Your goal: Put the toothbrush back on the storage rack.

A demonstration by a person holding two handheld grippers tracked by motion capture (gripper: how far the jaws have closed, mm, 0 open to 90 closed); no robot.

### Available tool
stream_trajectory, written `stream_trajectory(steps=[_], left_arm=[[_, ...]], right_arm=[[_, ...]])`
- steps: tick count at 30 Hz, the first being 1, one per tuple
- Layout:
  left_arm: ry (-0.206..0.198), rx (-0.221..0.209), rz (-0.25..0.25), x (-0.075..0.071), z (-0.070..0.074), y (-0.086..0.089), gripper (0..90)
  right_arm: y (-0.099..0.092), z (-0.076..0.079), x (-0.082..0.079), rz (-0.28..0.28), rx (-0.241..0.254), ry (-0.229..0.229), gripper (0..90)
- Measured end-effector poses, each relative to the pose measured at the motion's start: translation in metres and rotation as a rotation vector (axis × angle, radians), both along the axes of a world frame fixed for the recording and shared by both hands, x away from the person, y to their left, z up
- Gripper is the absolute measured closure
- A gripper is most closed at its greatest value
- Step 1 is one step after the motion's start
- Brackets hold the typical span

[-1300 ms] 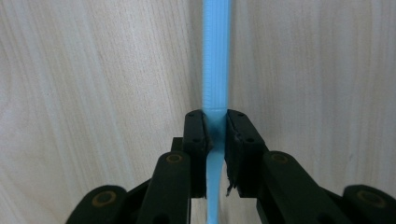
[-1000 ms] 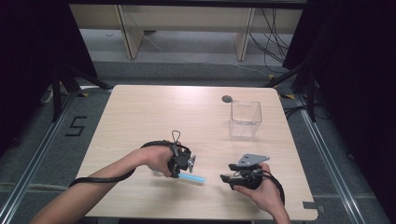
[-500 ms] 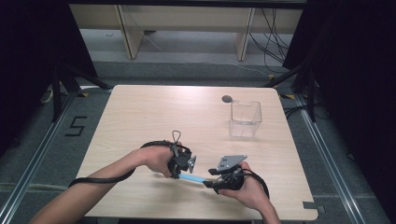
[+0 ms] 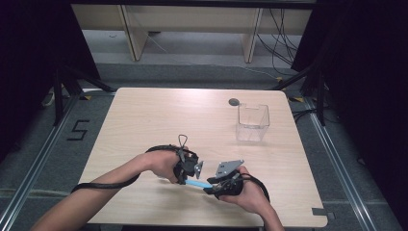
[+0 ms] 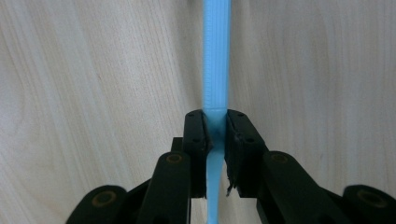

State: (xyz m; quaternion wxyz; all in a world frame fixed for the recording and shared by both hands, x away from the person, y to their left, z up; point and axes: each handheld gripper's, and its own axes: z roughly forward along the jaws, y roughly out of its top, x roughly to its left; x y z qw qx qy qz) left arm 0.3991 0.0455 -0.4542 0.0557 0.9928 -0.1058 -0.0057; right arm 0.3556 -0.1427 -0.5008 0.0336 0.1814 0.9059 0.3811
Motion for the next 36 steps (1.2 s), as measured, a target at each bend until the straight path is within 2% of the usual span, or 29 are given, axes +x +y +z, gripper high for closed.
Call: stream_trajectory(steps=[4, 5, 6, 8, 9, 10, 12, 13, 16, 17, 18, 20, 21, 24, 26, 28, 31, 36], left_arm=[[0.001, -0.001, -0.002, -0.0002, 0.0003, -0.0002, 78.2], [0.006, -0.01, 0.011, -0.0011, -0.0004, 0.0001, 78.2], [0.0, 0.0, -0.003, -0.0002, 0.0003, 0.0001, 78.2], [0.005, -0.009, 0.01, -0.0011, -0.0002, 0.0004, 78.2], [-0.001, 0.0, -0.004, -0.0003, 0.0006, 0.0002, 78.2], [0.009, -0.017, 0.016, -0.0018, -0.0003, 0.0006, 78.2], [0.007, -0.018, 0.013, -0.0017, 0.0, 0.0004, 78.2], [-0.002, -0.003, -0.007, -0.0005, 0.0013, -0.0002, 78.2], [0.001, -0.004, -0.005, -0.001, 0.0016, -0.0004, 78.2], [0.011, -0.022, 0.016, -0.0027, 0.0007, -0.0002, 78.1], [0.011, -0.022, 0.016, -0.0027, 0.0007, -0.0002, 78.2], [0.008, -0.022, 0.011, -0.0026, 0.001, -0.0004, 78.2], [-0.003, -0.008, -0.012, -0.0012, 0.0022, -0.0009, 78.2], [0.012, -0.026, 0.008, -0.0028, 0.001, -0.0007, 78.2], [0.013, -0.026, 0.006, -0.003, 0.0012, -0.0011, 78.2], [0.001, -0.012, -0.017, -0.0018, 0.0028, -0.0018, 78.2], [0.012, -0.03, 0.005, -0.004, 0.002, -0.0016, 78.2], [0.008, -0.028, 0.002, -0.0043, 0.0021, -0.0019, 78.2]], right_arm=[[0.001, -0.0001, 0.0008, -0.003, 0.002, 0.001, 60.7], [0.0012, -0.0001, 0.0009, -0.002, 0.004, 0.002, 61.0], [0.0019, -0.0007, 0.0006, 0.0, 0.011, 0.006, 61.4], [0.0023, -0.0009, 0.002, 0.014, 0.011, -0.011, 62.5], [0.0023, -0.0005, 0.0018, 0.014, 0.006, -0.007, 63.2], [0.0029, -0.0007, 0.0014, 0.015, 0.009, 0.003, 63.8], [0.0035, -0.0014, 0.0017, 0.019, 0.014, -0.002, 64.3], [0.0035, -0.0007, 0.0021, 0.024, 0.01, 0.001, 65.4], [0.0041, -0.0008, 0.003, 0.031, 0.012, -0.004, 66.8], [0.0042, -0.0007, 0.0029, 0.028, 0.01, 0.002, 67.2], [0.0042, -0.0007, 0.0029, 0.028, 0.01, 0.002, 67.2], [0.0046, -0.0006, 0.003, 0.034, 0.009, -0.002, 67.7], [0.0051, -0.0011, 0.0034, 0.037, 0.014, -0.006, 68.2], [0.0054, -0.0012, 0.0043, 0.051, 0.013, -0.004, 68.7], [0.0061, -0.0012, 0.0036, 0.05, 0.013, 0.002, 69.1], [0.007, -0.0017, 0.0035, 0.05, 0.012, -0.001, 70.5], [0.0073, -0.0026, 0.0038, 0.06, 0.009, 0.0, 72.1], [0.0075, -0.0028, 0.0036, 0.065, 0.007, 0.009, 73.4]])
